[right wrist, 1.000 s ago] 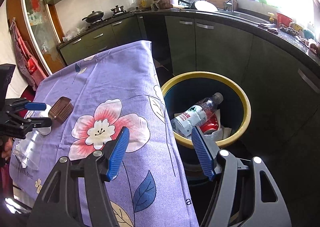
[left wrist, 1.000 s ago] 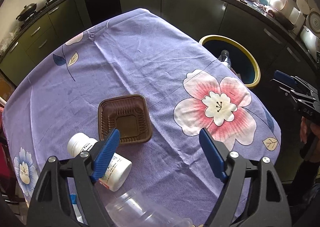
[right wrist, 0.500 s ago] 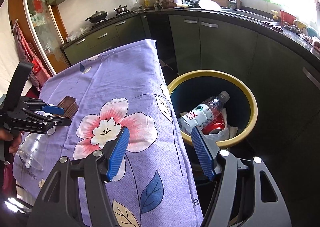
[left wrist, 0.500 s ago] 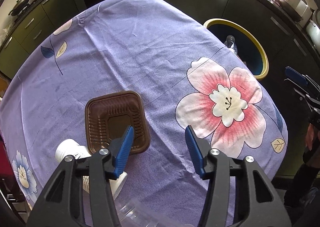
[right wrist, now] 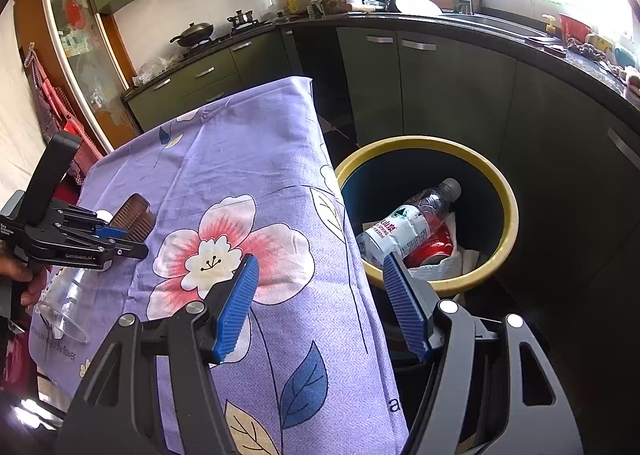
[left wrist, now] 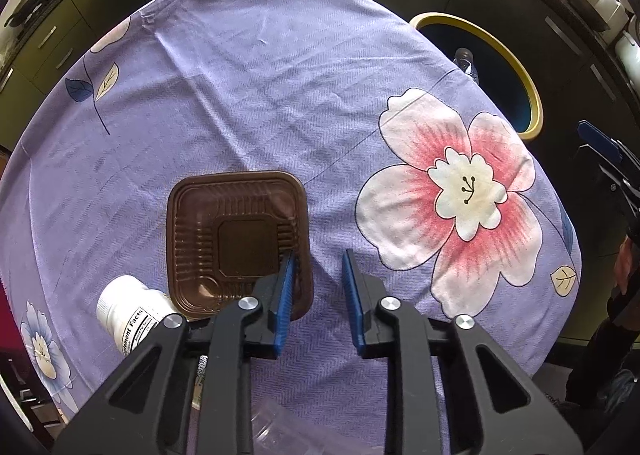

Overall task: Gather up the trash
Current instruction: 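Reach to the brown plastic tray and grasp its rim with the left gripper, then lift the brown tray, carry it over the bin, open the left gripper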

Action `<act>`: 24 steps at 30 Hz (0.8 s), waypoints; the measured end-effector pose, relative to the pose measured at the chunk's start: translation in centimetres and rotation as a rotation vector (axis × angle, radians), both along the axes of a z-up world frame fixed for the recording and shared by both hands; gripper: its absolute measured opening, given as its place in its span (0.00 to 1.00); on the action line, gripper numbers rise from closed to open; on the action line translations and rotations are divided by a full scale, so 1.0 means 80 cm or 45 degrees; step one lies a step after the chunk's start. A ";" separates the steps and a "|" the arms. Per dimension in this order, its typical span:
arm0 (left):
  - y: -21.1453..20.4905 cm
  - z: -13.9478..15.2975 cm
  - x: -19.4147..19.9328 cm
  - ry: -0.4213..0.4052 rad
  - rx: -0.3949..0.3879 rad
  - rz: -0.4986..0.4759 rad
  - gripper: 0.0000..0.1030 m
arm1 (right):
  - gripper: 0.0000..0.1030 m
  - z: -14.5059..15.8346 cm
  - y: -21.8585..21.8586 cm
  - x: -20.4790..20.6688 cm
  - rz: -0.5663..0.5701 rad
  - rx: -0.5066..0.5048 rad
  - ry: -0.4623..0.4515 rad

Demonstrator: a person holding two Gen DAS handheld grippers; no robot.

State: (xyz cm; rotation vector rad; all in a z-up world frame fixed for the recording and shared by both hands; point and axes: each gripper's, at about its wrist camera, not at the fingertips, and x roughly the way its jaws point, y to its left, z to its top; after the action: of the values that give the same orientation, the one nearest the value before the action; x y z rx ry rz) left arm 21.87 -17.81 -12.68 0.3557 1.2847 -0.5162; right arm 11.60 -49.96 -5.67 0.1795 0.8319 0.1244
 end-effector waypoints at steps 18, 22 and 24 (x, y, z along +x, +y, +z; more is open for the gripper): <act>0.013 0.028 -0.005 -0.094 -0.004 -0.013 0.05 | 0.62 -0.005 0.004 0.001 0.008 -0.004 0.012; 0.014 0.021 -0.003 -0.082 0.029 -0.021 0.05 | 0.62 -0.006 0.006 0.002 0.017 0.002 0.015; 0.013 0.017 -0.003 -0.070 0.039 -0.030 0.06 | 0.62 -0.006 0.006 0.002 0.020 0.005 0.016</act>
State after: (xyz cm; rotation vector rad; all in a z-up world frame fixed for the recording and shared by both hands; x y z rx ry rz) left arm 21.60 -16.78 -11.28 0.4087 1.2377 -0.5040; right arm 11.74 -49.47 -6.15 0.1780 0.8457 0.1398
